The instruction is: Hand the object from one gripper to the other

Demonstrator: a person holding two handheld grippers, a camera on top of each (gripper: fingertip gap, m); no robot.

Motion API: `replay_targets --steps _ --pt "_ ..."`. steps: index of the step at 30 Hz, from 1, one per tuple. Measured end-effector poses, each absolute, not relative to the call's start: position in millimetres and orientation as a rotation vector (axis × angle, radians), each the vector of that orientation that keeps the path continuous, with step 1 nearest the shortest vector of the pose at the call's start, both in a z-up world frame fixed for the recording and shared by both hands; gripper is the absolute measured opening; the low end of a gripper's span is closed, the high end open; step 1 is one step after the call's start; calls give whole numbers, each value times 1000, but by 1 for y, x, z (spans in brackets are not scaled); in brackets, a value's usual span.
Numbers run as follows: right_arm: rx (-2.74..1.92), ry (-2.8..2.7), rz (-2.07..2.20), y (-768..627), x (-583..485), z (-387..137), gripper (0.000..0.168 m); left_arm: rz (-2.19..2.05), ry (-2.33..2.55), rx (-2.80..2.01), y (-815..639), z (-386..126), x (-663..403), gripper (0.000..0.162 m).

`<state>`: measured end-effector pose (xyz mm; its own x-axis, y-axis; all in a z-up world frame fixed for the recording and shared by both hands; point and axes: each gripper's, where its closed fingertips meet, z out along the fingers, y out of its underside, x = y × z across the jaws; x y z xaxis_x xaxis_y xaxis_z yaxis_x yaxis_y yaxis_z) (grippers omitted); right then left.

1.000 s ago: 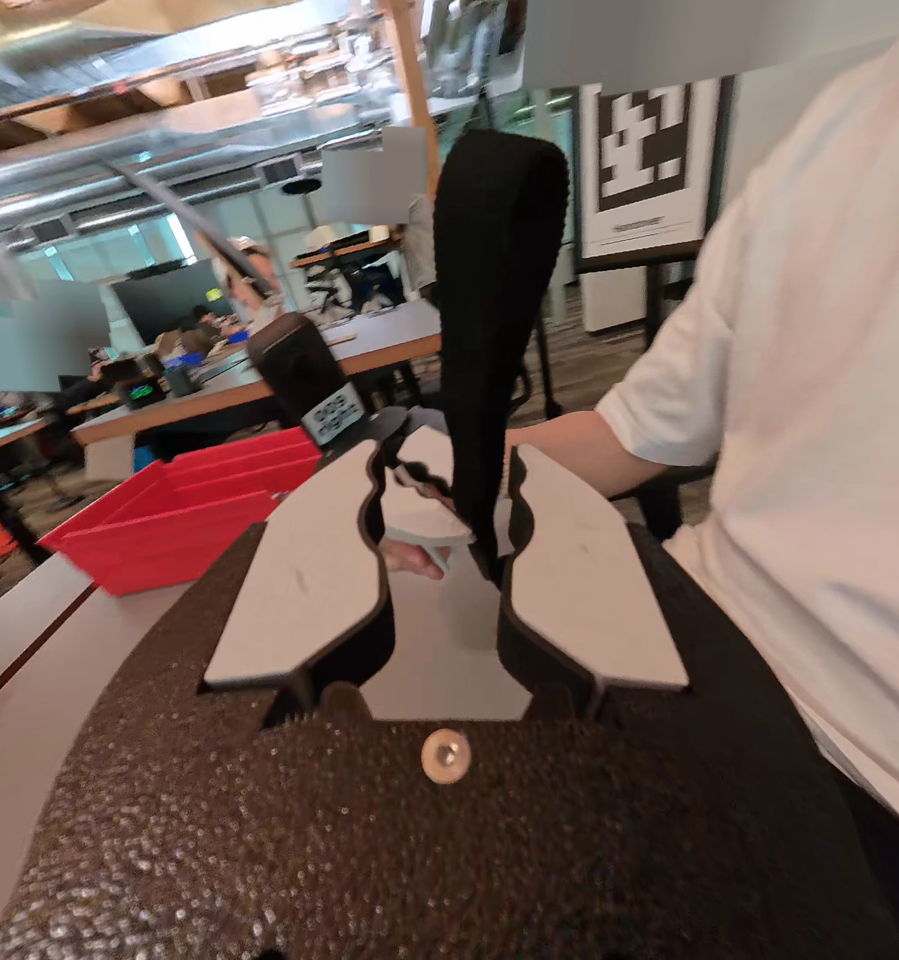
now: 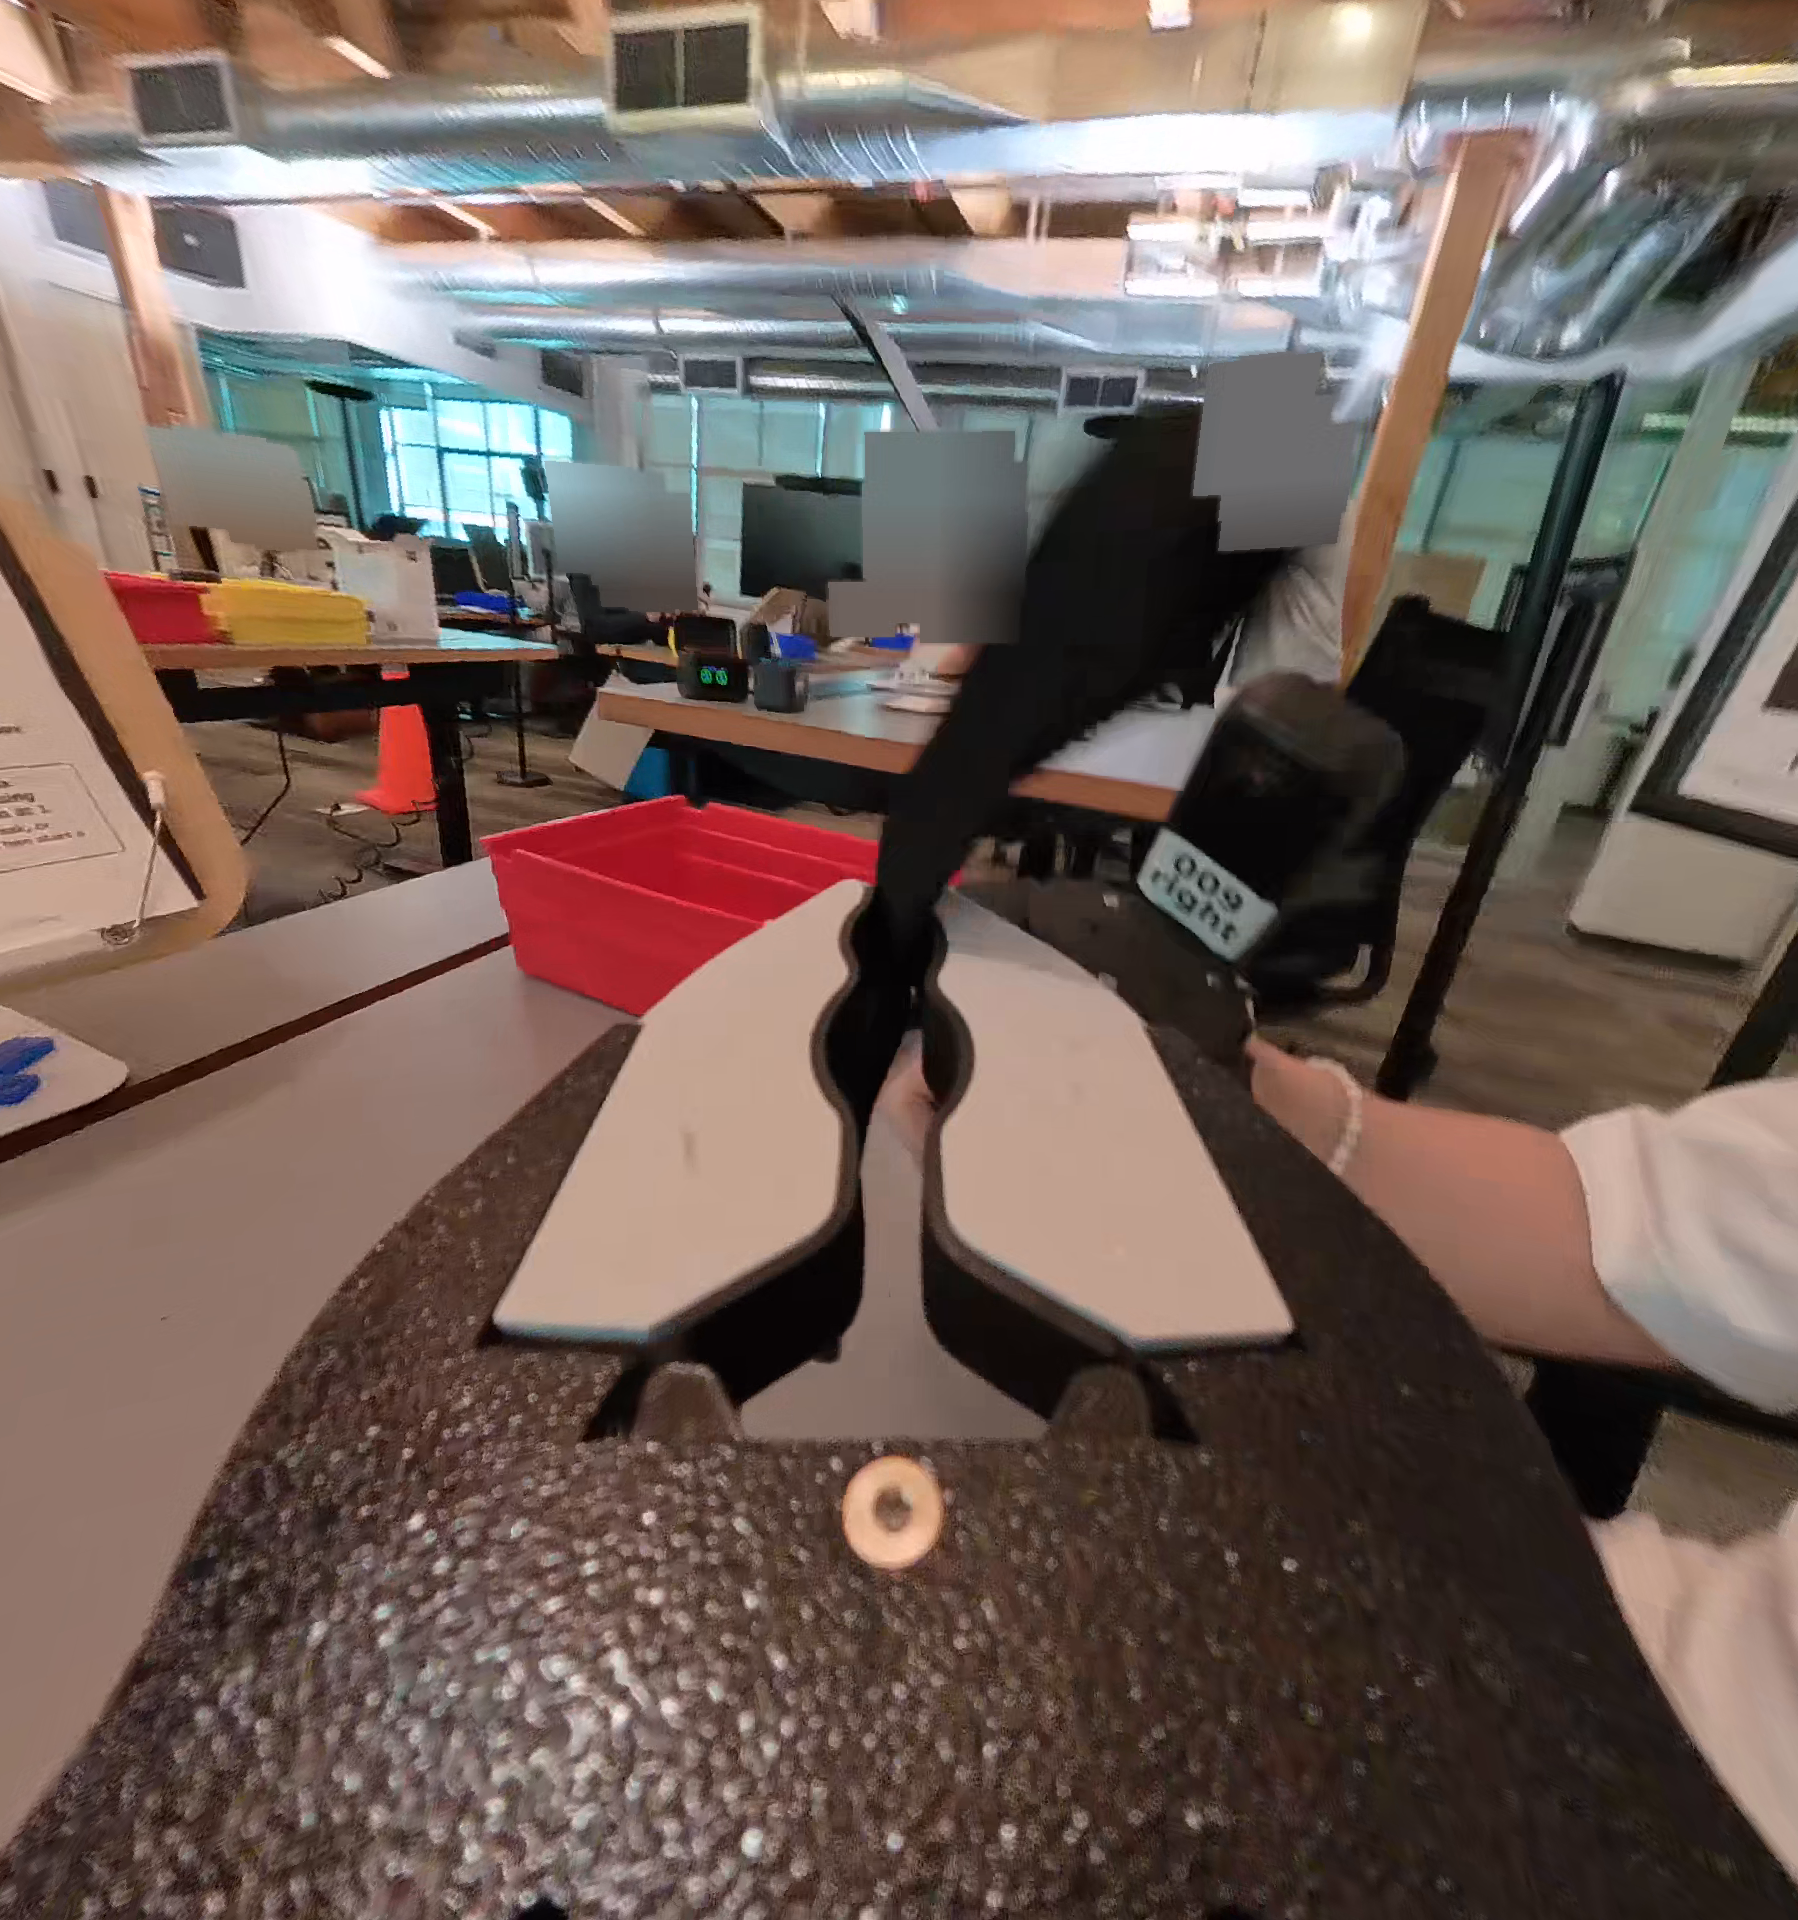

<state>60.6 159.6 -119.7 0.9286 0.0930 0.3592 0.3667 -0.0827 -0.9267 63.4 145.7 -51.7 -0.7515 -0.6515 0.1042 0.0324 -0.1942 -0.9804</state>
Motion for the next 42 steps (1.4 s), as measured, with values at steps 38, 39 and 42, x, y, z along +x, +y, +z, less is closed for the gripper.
replay_targets --steps 38,39,42 --pt "-1564 -312 52 139 54 -95 14 -1762 1811 -483 140 -75 55 25" --pt "-1574 -315 56 139 54 -97 14 -1754 1824 -459 138 -76 53 21" --pt "-1603 -320 71 140 54 -103 13 -1710 1839 -421 134 -79 53 11"
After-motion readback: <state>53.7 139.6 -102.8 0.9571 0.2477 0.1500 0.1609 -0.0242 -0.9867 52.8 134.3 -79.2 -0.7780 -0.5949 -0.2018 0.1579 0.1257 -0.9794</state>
